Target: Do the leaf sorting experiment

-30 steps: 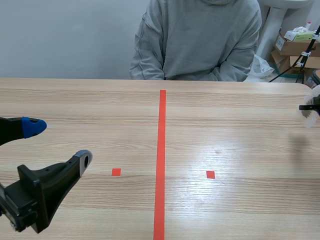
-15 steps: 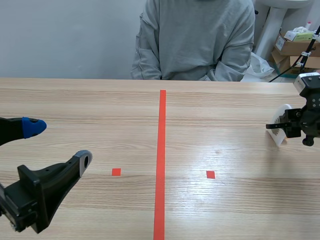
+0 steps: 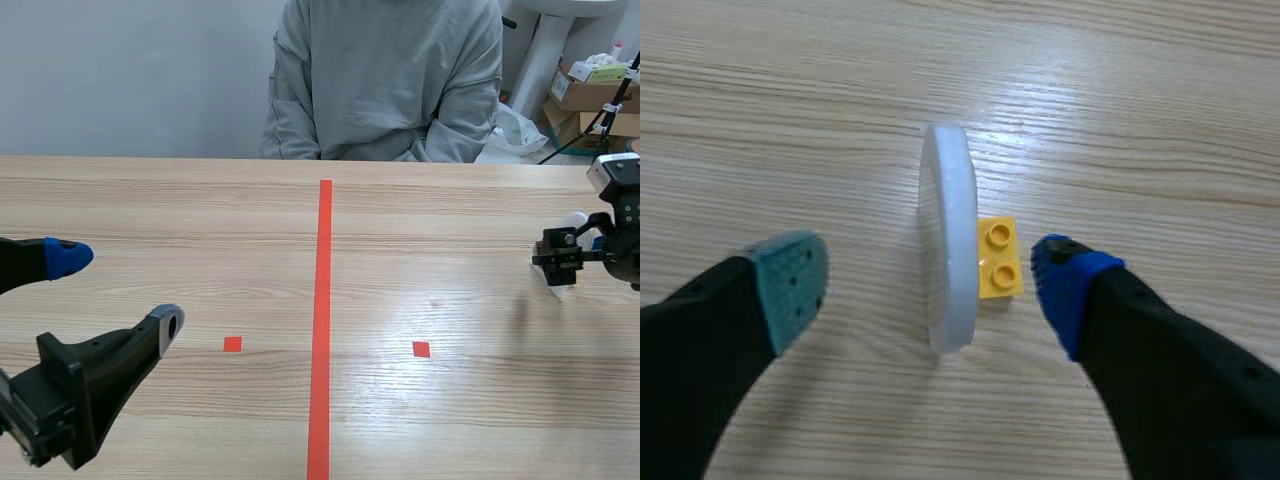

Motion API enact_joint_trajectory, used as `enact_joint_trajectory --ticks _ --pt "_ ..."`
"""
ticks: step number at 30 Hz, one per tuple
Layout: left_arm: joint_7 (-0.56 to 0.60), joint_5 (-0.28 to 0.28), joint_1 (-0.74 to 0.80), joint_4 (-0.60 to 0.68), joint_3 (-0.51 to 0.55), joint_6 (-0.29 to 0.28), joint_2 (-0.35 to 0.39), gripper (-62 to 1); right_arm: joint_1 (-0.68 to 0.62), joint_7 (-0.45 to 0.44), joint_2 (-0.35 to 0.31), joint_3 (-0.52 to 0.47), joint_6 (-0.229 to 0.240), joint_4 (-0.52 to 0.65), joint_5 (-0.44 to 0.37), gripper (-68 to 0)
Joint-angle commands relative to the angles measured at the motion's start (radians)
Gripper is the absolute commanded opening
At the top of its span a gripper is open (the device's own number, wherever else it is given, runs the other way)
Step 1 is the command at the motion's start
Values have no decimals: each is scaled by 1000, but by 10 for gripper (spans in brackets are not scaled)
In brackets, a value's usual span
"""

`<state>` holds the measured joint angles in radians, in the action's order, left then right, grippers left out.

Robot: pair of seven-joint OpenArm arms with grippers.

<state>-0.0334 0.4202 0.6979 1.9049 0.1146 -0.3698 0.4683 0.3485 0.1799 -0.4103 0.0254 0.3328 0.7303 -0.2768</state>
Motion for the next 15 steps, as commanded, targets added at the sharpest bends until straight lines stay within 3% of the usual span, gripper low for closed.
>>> enact_joint_trajectory --ticks 1,3,9,10,15 --pt "13 6 -3 21 8 -2 -2 14 14 -14 -30 -14 0 21 -7 -105" --pt "13 6 -3 21 8 -2 -2 14 14 6 -39 -14 0 24 -21 -55" --pt "9 6 -3 21 8 -2 -2 14 -12 129 -91 -20 44 105 -73 -54" --pt "6 6 -3 21 8 -2 -2 14 -30 145 -101 -26 61 136 -85 -55" --pt "6 6 -3 21 8 -2 -2 14 -198 220 -138 -87 61 405 -132 -74"
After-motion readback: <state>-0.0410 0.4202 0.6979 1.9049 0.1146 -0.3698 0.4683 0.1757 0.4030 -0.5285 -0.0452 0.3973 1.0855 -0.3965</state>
